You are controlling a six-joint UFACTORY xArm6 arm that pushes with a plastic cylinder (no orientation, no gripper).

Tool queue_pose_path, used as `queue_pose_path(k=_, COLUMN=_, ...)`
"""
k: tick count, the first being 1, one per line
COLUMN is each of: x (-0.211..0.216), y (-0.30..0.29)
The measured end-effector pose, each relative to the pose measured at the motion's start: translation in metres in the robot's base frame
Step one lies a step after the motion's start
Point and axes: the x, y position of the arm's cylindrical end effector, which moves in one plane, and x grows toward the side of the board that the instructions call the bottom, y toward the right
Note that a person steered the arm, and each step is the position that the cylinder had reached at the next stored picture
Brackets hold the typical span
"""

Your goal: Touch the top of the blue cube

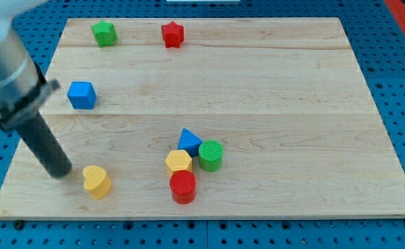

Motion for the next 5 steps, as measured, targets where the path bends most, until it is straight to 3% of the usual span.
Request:
queue_pose_path(k=3, x=-0.005, y=0.107)
queue_pose_path(k=5, x=-0.011, y=0.125)
